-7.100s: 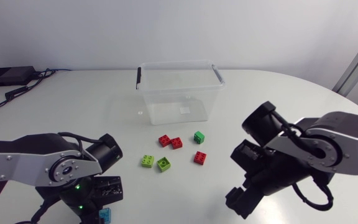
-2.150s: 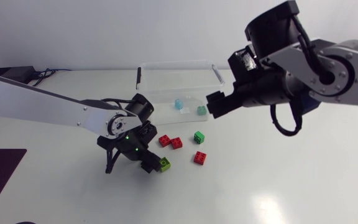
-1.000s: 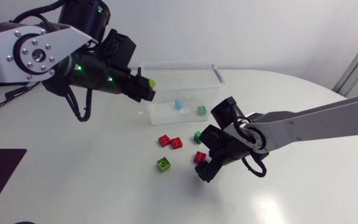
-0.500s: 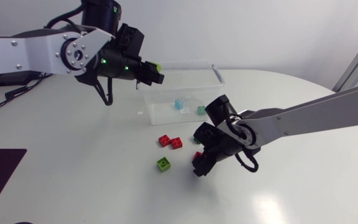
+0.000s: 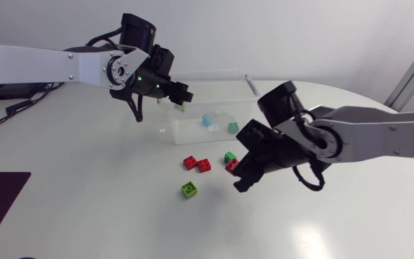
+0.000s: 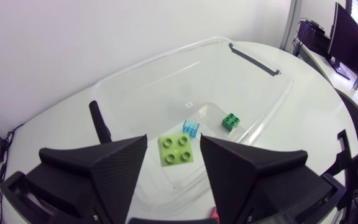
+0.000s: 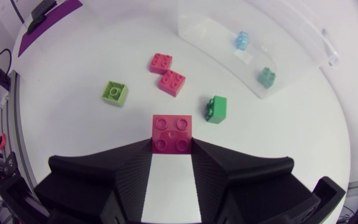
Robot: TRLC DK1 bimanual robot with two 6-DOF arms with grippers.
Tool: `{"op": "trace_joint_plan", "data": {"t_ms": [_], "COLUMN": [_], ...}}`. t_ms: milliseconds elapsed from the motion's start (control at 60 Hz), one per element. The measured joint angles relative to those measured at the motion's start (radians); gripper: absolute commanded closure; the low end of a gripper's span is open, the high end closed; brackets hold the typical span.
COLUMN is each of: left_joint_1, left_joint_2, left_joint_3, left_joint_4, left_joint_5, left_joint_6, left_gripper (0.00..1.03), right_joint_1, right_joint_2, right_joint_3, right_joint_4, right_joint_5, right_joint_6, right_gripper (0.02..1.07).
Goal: Place the duplo bricks in the container
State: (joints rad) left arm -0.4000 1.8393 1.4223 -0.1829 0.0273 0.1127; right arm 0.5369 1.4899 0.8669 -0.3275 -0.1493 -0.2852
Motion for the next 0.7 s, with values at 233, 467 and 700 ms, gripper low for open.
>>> {"op": "trace_joint_plan", "data": {"t_ms": [233, 467, 700], "left_joint_1": [-0.003, -0.063, -0.118], "left_joint_2": [-0.037, -0.256, -0.320], "left_joint_3": [-0.026, -0.186, -0.377], "left_joint_4": [-0.010, -0.090, -0.132], "left_joint_5": [-0.003, 0.024, 0.076], "left_joint_6": [0.004, 0.088, 0.169], "left_gripper": [0.11, 0.11, 0.12], "right_joint_1": [-0.032, -0.090, -0.128], "right_joint_2": [-0.082, -0.040, 0.091], "right_joint_3": [0.102, 0.259, 0.391], "right_joint_4": [-0.051, -0.042, -0.004], "right_joint_5": [0.031, 0.049, 0.080], "right_joint_6": [0.017, 0.058, 0.100], "right_gripper": [0.81, 0.81, 0.81]}}
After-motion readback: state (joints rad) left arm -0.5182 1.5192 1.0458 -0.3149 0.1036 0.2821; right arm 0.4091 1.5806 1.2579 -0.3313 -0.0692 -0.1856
